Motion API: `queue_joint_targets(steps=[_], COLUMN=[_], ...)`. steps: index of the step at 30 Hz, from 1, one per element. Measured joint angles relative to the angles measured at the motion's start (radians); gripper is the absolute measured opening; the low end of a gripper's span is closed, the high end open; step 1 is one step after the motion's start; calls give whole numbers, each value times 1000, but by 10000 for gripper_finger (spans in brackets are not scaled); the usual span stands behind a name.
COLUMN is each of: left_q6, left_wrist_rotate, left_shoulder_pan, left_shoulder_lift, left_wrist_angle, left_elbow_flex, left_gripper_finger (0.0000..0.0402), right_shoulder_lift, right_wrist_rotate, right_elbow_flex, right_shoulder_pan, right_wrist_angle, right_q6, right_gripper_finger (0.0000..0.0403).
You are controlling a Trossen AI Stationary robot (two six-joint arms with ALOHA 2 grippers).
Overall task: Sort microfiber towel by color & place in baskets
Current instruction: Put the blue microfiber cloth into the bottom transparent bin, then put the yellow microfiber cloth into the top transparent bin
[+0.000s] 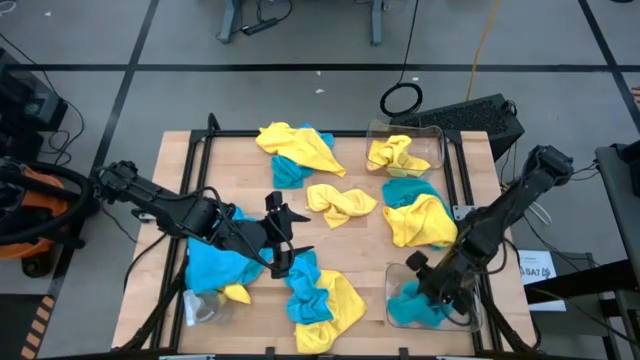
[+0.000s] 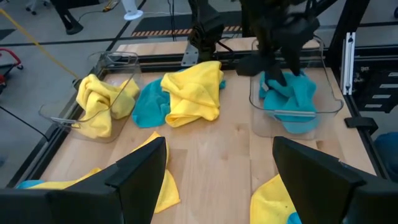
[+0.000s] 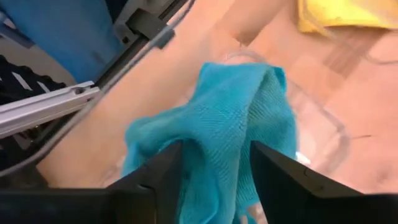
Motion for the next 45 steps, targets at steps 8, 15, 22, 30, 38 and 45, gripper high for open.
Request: queue_joint_targets(steps=[8,15,22,30,38,45], left_q6=[-1,0,0,1,27,59], left_wrist_rotate=[0,1,3,3,-5,-14], left_shoulder_pan=[-1,-1,-1,-1,-1,-1], left_shoulder_lift=[0,0,0,0,0,0], left_wrist_angle=[0,0,0,0,0,0], left_elbow_flex=[0,0,0,0,0,0], left_gripper_finger=[301,301,301,301,301,301], right_shoulder_lift=[-4,-81,-222,-382,-470,-501], right_wrist_rotate=[53,103,205,394,676,929], right_elbow_flex=[187,306,369,373,373,373], right_shoulder_pan=[31,54,75,81,81,81], right_wrist_angle=[-241,-319,-325,-323,-294,-211], right_q6=[1,-22,-90,-164,-220,-279], right_gripper_finger=[187,187,187,187,187,187])
